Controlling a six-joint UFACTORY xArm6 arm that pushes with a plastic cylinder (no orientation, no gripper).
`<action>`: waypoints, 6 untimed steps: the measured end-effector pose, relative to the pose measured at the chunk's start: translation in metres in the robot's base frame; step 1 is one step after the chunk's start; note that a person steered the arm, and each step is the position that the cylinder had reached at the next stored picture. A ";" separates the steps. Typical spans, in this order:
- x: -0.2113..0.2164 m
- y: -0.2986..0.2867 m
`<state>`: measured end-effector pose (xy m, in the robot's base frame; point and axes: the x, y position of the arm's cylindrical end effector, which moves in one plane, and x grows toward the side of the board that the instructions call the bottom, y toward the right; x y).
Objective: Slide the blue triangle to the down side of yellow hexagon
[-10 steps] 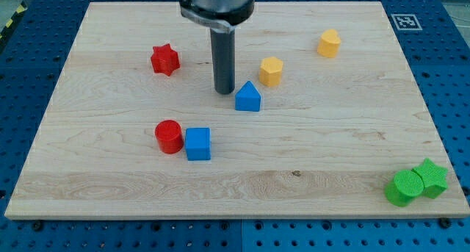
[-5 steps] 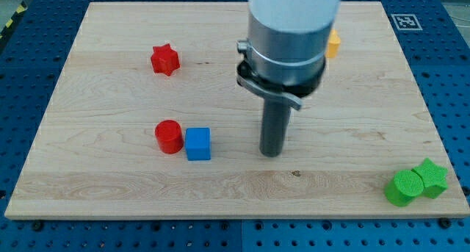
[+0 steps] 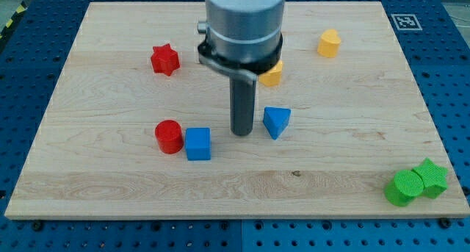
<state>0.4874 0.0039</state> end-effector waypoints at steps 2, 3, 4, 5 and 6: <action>-0.103 -0.035; -0.154 -0.049; -0.177 -0.046; -0.180 -0.037; -0.177 -0.031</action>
<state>0.3100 -0.0267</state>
